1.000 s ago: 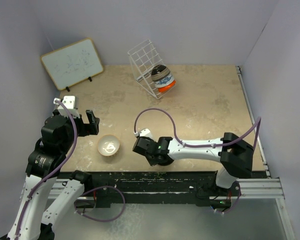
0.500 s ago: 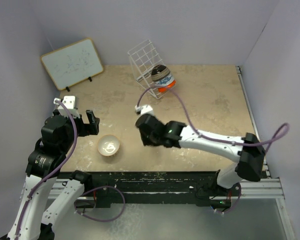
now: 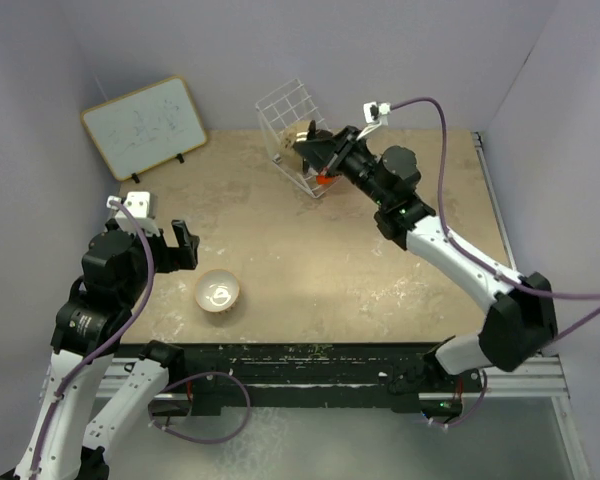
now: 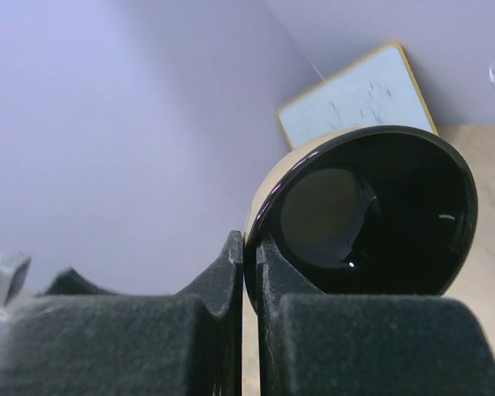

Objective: Load the bowls into the dish rack

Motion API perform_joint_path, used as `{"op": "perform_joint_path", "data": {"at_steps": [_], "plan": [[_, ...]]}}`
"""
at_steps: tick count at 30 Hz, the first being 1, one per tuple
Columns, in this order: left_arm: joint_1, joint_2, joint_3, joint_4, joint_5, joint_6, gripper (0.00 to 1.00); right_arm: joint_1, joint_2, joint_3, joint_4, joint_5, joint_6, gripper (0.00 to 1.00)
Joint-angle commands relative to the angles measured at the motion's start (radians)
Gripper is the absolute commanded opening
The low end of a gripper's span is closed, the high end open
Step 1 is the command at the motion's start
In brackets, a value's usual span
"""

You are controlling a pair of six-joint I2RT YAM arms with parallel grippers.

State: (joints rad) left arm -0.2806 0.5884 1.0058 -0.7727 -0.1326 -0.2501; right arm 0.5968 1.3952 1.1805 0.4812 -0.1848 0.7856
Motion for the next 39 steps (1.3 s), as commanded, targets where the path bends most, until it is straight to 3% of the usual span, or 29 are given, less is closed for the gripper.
{"op": "perform_joint_path", "data": {"at_steps": [1, 5, 9, 18, 25, 39], "plan": [[0.007, -0.004, 0.046, 0.024, 0.012, 0.004, 0.99, -0.116, 0.142, -0.019, 0.754, -0.205, 0.325, 0.00], [0.007, -0.002, 0.046, 0.012, 0.005, 0.008, 0.99, -0.168, 0.336, 0.031, 1.128, -0.177, 0.540, 0.00], [0.006, -0.003, 0.053, 0.004, 0.002, 0.017, 0.99, -0.192, 0.506, 0.137, 1.291, -0.093, 0.674, 0.00], [0.007, -0.007, 0.074, -0.017, -0.012, 0.032, 0.99, -0.206, 0.685, 0.288, 1.380, 0.042, 0.698, 0.00], [0.006, -0.010, 0.072, -0.013, -0.008, 0.037, 0.99, -0.218, 0.780, 0.290, 1.420, 0.119, 0.730, 0.00], [0.005, -0.006, 0.065, -0.007, -0.003, 0.029, 0.99, -0.242, 0.903, 0.362, 1.438, 0.136, 0.748, 0.00]]}}
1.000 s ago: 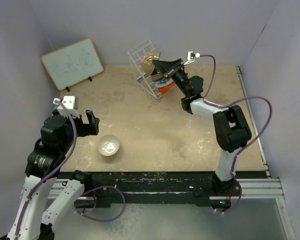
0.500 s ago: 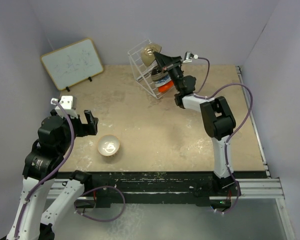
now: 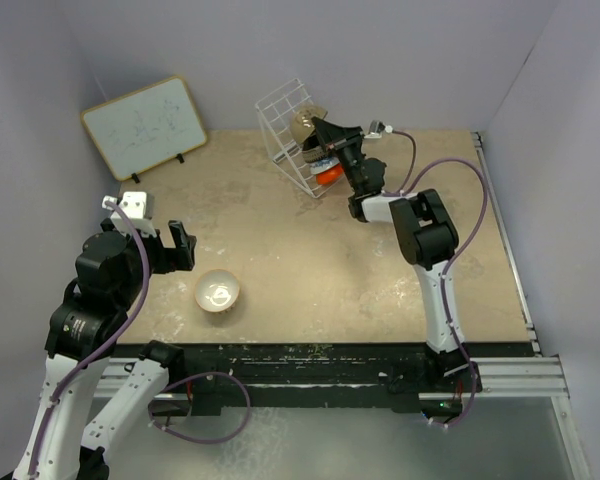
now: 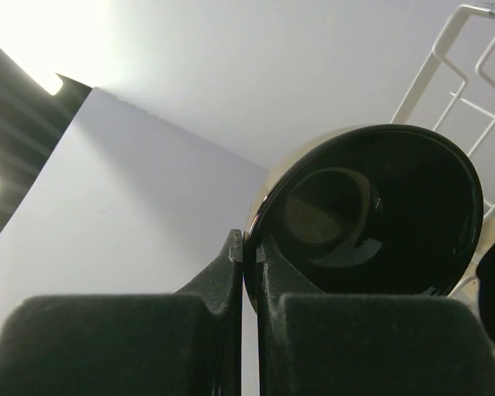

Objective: Load the bowls into the dish rack

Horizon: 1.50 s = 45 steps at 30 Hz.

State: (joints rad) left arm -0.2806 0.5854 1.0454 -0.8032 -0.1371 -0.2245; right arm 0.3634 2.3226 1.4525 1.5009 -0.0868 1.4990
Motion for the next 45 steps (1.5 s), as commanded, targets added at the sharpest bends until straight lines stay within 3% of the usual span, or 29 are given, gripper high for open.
{"op": "perform_joint_path", "data": {"at_steps": [1, 13, 27, 37, 45], "plan": [[0.006, -0.002, 0.024, 0.024, 0.002, 0.004, 0.99, -0.010, -0.016, 0.092, 0.421, 0.040, 0.038, 0.00], [0.006, 0.004, 0.014, 0.033, 0.002, 0.001, 0.99, -0.030, 0.083, 0.164, 0.429, 0.047, 0.090, 0.00], [0.005, 0.004, 0.004, 0.040, 0.005, -0.003, 0.99, -0.031, 0.118, 0.138, 0.412, 0.050, 0.110, 0.01], [0.007, 0.008, 0.000, 0.042, 0.007, -0.005, 0.99, -0.030, 0.106, 0.073, 0.409, 0.094, 0.135, 0.14], [0.006, 0.011, -0.002, 0.044, 0.007, -0.006, 0.99, -0.030, 0.035, -0.018, 0.354, 0.125, 0.127, 0.34]]}}
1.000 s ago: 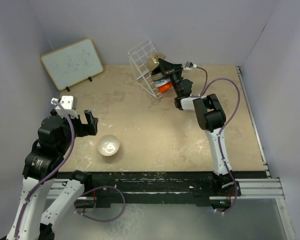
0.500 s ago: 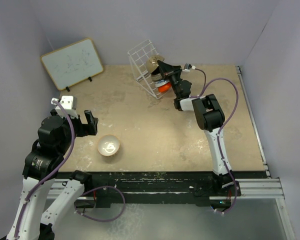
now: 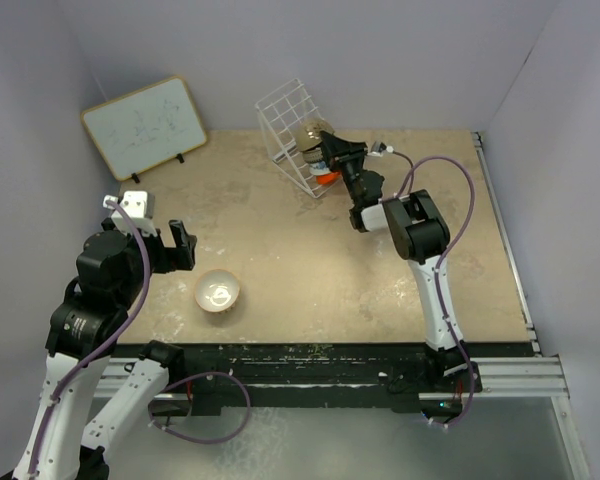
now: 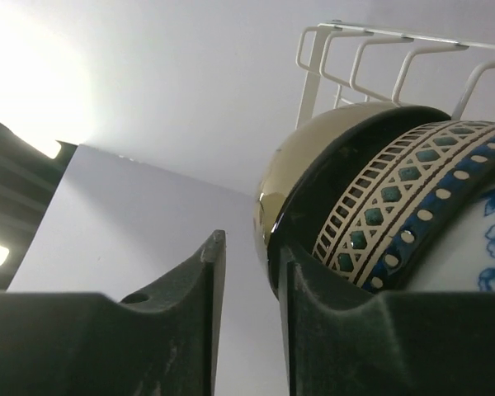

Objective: Load the bowls into the dish rack

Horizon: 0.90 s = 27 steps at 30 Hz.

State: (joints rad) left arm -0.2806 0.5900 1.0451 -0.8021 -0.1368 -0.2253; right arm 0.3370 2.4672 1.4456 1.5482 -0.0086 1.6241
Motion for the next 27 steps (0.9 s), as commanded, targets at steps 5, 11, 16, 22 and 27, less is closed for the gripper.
{"op": "perform_joint_path", "data": {"at_steps": [5, 11, 16, 22, 27], "plan": [[0.007, 0.004, -0.002, 0.042, 0.006, -0.006, 0.99, -0.004, -0.140, -0.061, 0.290, 0.071, 0.008, 0.43], [0.007, 0.002, -0.004, 0.043, 0.004, -0.008, 0.99, -0.004, -0.185, -0.105, 0.243, 0.075, 0.027, 0.46], [0.006, -0.003, -0.004, 0.043, 0.000, -0.009, 0.99, -0.006, -0.213, -0.145, 0.164, 0.062, 0.049, 0.48], [0.007, -0.010, -0.005, 0.042, -0.003, -0.012, 0.99, -0.006, -0.215, -0.087, 0.013, -0.013, 0.065, 0.52], [0.007, -0.019, -0.006, 0.041, -0.008, -0.015, 0.99, -0.007, -0.232, -0.053, -0.112, -0.047, 0.045, 0.55]]}}
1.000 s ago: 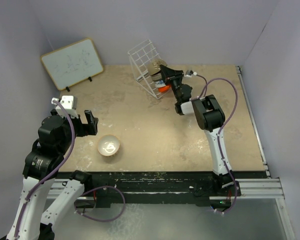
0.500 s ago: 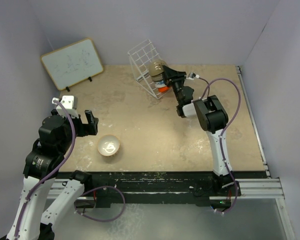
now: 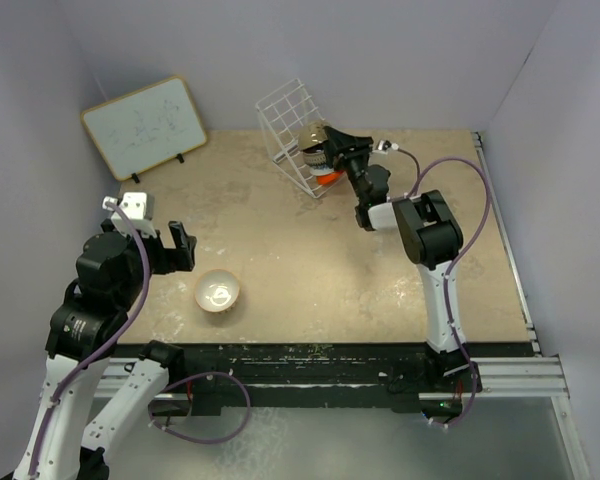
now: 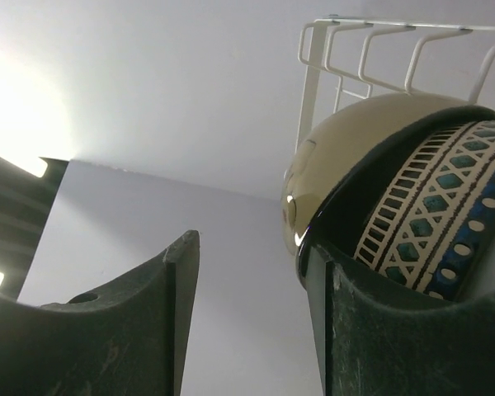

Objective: Load the bowls into the dish rack

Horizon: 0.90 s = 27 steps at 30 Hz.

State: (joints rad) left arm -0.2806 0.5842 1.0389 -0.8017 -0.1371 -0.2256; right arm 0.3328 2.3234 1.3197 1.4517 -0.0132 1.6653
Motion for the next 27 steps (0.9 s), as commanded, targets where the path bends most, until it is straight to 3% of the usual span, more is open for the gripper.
{"op": "perform_joint_path", "data": {"at_steps": [1, 11, 27], "plan": [[0.007, -0.013, -0.001, 0.042, -0.007, -0.015, 0.99, -0.003, -0.077, 0.088, -0.030, -0.051, 0.008, 0.55], [0.006, -0.018, -0.012, 0.051, -0.006, -0.014, 0.99, -0.003, 0.018, 0.213, -0.114, -0.111, 0.018, 0.57], [0.007, -0.010, -0.033, 0.068, -0.013, -0.017, 0.99, -0.003, 0.069, 0.195, -0.073, -0.138, 0.029, 0.58]]}}
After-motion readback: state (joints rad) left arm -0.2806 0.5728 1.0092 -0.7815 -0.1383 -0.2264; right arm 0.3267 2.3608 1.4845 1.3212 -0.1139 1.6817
